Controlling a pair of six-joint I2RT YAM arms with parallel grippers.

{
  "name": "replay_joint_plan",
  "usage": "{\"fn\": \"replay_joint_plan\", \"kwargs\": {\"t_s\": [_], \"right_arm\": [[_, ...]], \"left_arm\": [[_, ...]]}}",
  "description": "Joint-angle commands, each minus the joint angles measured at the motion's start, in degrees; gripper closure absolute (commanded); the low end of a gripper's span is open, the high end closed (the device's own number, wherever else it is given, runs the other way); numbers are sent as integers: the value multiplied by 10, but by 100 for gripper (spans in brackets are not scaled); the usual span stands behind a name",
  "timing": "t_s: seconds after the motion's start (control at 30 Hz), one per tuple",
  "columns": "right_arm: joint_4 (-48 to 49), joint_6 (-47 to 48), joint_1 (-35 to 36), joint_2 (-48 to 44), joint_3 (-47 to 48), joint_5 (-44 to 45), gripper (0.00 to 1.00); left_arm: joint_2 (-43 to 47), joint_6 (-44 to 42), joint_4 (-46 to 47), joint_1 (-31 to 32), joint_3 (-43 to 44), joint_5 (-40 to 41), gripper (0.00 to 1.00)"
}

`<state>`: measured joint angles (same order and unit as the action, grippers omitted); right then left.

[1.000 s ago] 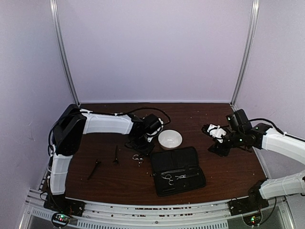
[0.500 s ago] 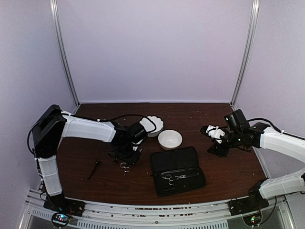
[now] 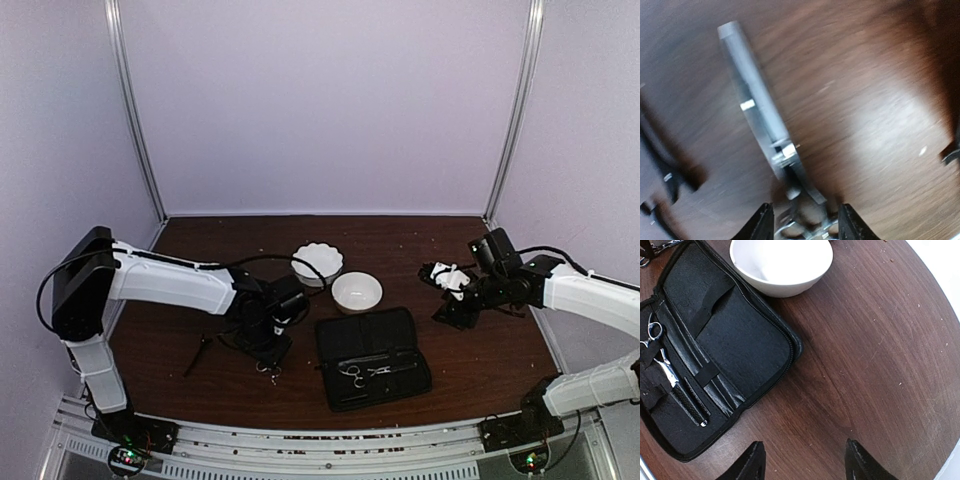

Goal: Sort the hair-cutting tools

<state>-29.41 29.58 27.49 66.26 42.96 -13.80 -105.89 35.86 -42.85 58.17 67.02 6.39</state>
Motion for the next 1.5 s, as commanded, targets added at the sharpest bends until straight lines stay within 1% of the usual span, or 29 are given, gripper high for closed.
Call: {"fn": "replay_joint_plan", "kwargs": {"t_s": [0.0,0.1,0.2,0.3,0.33,0.37,0.47,0.67,1.0,1.13,1.27,1.4,1.43,1.47], "right_arm": [[-8,-1,-2,-4,14,-12,45],[-7,0,-2,-7,13,-10,45],[-6,1,-2,-4,13,-9,45],[-9,1,-2,0,16,-12,45],[-10,1,-2,1,16,-13,45],[-9,1,-2,1,16,-14,45],[-5,-4,-2,3,13,-19,45],[-7,-1,-2,6,11,-24,45],[-12,2,-2,34,23,-25,45],[-18,1,-1,42,28,-31,45],[-20,1,-1,45,30,-33,44],[-35,-2,0,38,45,-32,44],[-41,-5,-1,32,57,-31,44],[-48,-12,-1,25,69,-34,44]], "left_arm": [[53,10,-66,-9,-15,58,51],[84,10,-65,-17,-37,68,59],[96,3,-43,-26,-62,58,73],[85,-1,-40,-34,-69,61,87],[80,-4,-39,-36,-70,64,96],[73,-13,-35,-37,-70,65,100],[41,-28,-27,-40,-60,57,100],[31,-50,-7,-38,-53,-13,100],[10,-106,-1,18,-10,-123,100],[21,-121,4,22,2,-159,100],[55,-133,6,15,5,-121,100],[100,-162,-43,-4,38,-49,100],[116,-169,-57,-13,51,-24,98],[132,-177,-69,-24,61,-3,90]]}}
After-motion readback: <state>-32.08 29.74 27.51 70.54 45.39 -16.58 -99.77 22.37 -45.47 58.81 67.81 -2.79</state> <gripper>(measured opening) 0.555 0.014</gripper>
